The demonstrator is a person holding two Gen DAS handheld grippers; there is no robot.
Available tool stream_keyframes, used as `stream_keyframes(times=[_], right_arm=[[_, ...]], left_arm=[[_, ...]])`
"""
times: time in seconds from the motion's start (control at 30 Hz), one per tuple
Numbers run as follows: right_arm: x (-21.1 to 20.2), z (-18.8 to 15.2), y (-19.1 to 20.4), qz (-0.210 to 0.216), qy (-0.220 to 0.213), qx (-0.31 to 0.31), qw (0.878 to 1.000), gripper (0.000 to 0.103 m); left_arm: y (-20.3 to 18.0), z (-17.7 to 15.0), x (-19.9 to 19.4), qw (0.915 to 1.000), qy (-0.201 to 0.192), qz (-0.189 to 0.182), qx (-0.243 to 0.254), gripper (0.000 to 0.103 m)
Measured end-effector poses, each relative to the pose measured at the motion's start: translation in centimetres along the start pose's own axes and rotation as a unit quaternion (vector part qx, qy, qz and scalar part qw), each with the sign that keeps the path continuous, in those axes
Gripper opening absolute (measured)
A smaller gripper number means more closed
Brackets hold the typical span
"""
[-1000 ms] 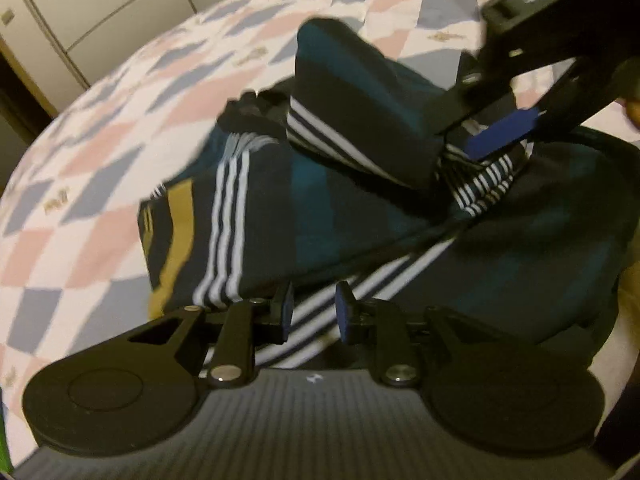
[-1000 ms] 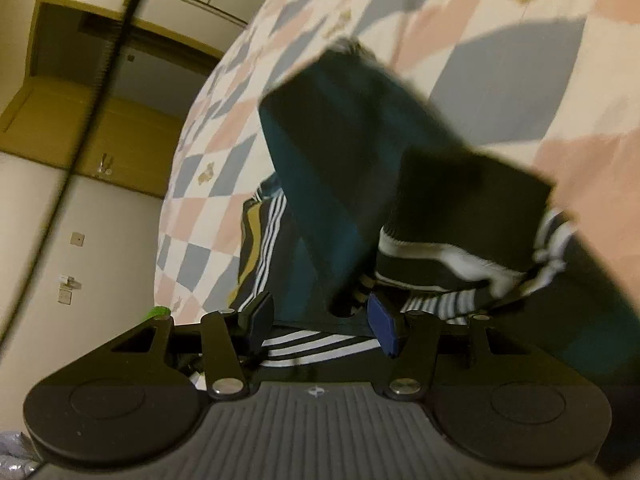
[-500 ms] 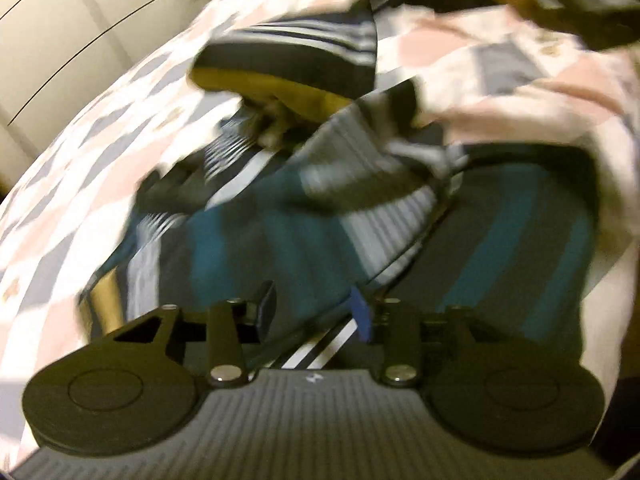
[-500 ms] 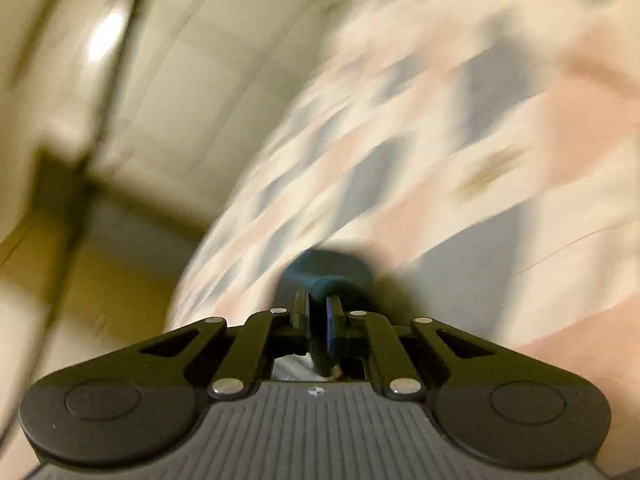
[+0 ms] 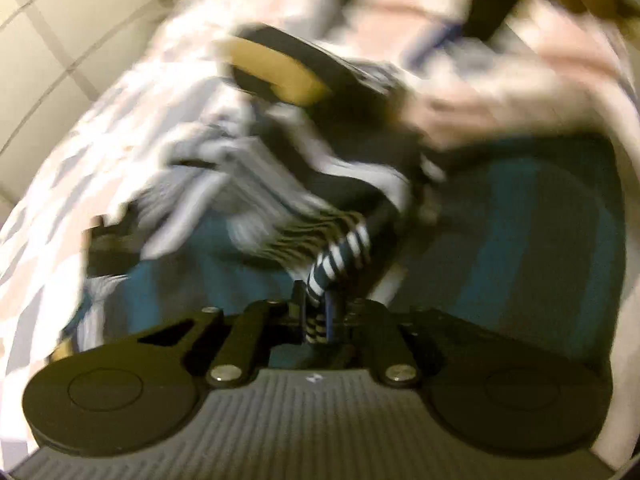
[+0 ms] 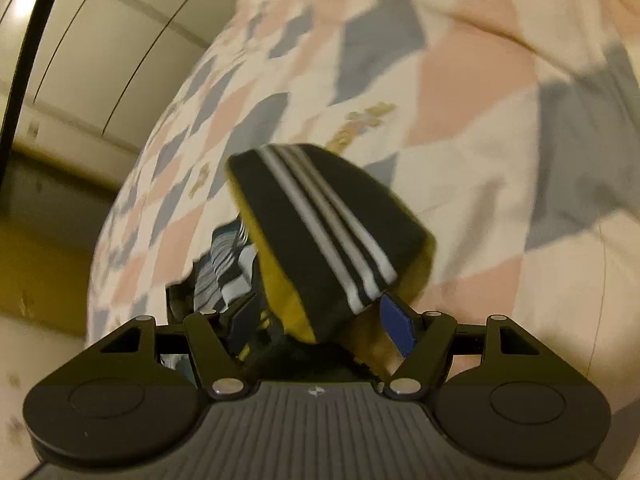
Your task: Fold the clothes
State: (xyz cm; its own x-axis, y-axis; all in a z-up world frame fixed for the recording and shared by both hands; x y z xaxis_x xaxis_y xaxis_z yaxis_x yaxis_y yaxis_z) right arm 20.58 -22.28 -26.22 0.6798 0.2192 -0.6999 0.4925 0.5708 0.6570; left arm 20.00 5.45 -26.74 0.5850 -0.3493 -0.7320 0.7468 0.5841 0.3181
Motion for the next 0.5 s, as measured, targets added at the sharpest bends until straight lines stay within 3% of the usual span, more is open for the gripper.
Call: stream_keyframes(times=[0.07, 0.1, 0.17, 0.2, 0.23, 0.3, 0.37, 0.4, 0.43, 0.5], right_arm=[[-1.2, 0.2, -1.0, -0.009, -0.007, -0.004, 1.0, 0.069], [-1.7, 0.2, -1.3, -0.015, -0.01, -0.007, 1.0, 0.069], [-2.1, 0.3, -2.1, -0.022, -0.011, -0.006, 1.0, 0.069], [-2.2, 0.4, -2.3, -0.025, -0.012, -0.004, 1.0, 0.069], [-2.4, 0.4, -2.6, -0.029, -0.014, -0.002, 0.999, 0.069], [-2.8, 0.1, -2.8, -0.033, -0.014, 0.0, 0.999, 0.069], [-3.1, -0.4, -2.9, -0.036, -0.011, -0.002, 0.999, 0.069], [-3.2, -0.8, -3.0, -0.038, -0.007, -0.004, 0.999, 0.069], [-3.4, -1.3, -3.1, -0.042, -0.003, -0.006, 0.999, 0.07], [-4.0, -2.6, -3.6, -0.054, 0.01, -0.008, 0.998, 0.07]], left_arm=[[4.4, 0.1, -2.0, 0.9972, -0.021, 0.052, -0.05, 0.008], [7.6, -0.1, -3.3, 0.9917, -0.03, 0.094, -0.082, 0.008], [14.6, -1.6, -5.9, 0.9692, -0.031, 0.189, -0.155, 0.008], [18.3, -3.2, -7.2, 0.9493, -0.023, 0.24, -0.201, 0.008], [22.1, -5.2, -8.6, 0.9226, -0.01, 0.293, -0.251, 0.008], [29.5, -9.8, -11.1, 0.8535, 0.031, 0.385, -0.35, 0.01], [34.4, -16.0, -12.9, 0.7877, 0.103, 0.399, -0.458, 0.015], [35.6, -18.7, -13.7, 0.7599, 0.124, 0.384, -0.51, 0.015], [35.8, -20.9, -14.4, 0.7417, 0.135, 0.356, -0.552, 0.015], [33.6, -23.6, -14.6, 0.7388, 0.167, 0.307, -0.576, 0.016]])
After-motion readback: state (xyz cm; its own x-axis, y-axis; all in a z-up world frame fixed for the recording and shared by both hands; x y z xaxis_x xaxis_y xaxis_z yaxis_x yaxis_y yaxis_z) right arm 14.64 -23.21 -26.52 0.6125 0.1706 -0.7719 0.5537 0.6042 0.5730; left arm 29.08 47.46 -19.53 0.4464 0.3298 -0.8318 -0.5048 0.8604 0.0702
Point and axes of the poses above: each gripper's, at about its wrist camera, not at the fingertips, and x roughly the way its jaws point, y to its left, z to its top, the point moved 2 cm from there along x, roughly the way its jaws point, and after that the axes turned 2 degrees about -x, right-handed, at the moved point
